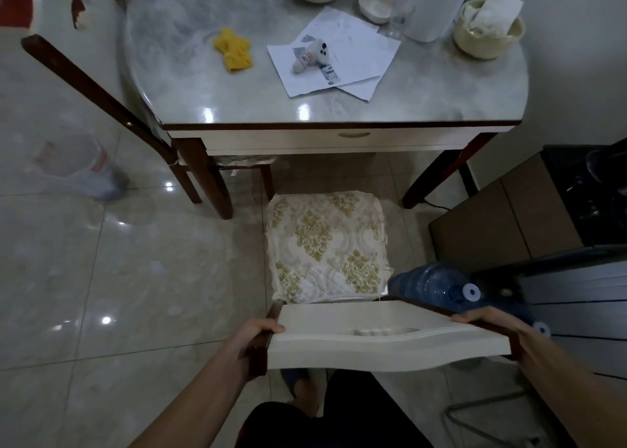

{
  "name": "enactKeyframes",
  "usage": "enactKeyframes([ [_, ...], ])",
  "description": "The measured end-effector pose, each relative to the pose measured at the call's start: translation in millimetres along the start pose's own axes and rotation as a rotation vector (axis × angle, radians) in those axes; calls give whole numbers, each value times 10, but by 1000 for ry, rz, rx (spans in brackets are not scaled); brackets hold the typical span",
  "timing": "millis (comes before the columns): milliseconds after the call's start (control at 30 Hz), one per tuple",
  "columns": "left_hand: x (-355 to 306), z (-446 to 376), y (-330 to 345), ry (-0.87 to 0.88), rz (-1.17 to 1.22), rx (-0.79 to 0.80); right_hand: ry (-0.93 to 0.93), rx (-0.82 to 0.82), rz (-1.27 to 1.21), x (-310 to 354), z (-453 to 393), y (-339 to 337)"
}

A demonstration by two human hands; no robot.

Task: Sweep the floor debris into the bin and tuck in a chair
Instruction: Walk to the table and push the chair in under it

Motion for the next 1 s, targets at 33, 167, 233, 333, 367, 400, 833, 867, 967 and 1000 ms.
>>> enactKeyframes([
  [33, -14, 18, 16, -1, -7, -19, -5, 14, -5, -8, -17, 3],
  [167, -94, 16, 108, 6, -22, -33, 18, 48, -43, -53, -126, -21],
  [233, -168, 1, 150, 17, -36, -51, 28, 57, -63, -59, -188, -48],
  [333, -363, -15, 243, 49, -46, -88, 40, 88, -73, -3, -262, -73],
  [367, -439, -28, 269, 52, -49, -102, 49, 97, -82, 29, -281, -82],
  [400, -511, -43, 298, 51, -63, -116, 59, 97, -84, 62, -299, -105],
  [833, -711, -263, 834, 23, 43, -64, 67, 15, 1, 671, -373, -638],
  [867, -680, -288, 907, 26, 68, -41, 88, 6, 7, 699, -408, -742],
  [967, -617, -355, 1071, 40, 103, -8, 88, -5, 39, 915, -402, -948],
  [1000, -593, -369, 1133, 39, 106, 10, 87, 12, 39, 977, -401, -990],
])
Point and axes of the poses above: each hand's wrist, its own z-axis away from the middle knuckle, its own y-axis out of the palm, x = y × z, the point moved 10 cm from there along -z, towards the middle knuckle, and after that the axes turned 12 degrees about z, right-handed, at the moved point
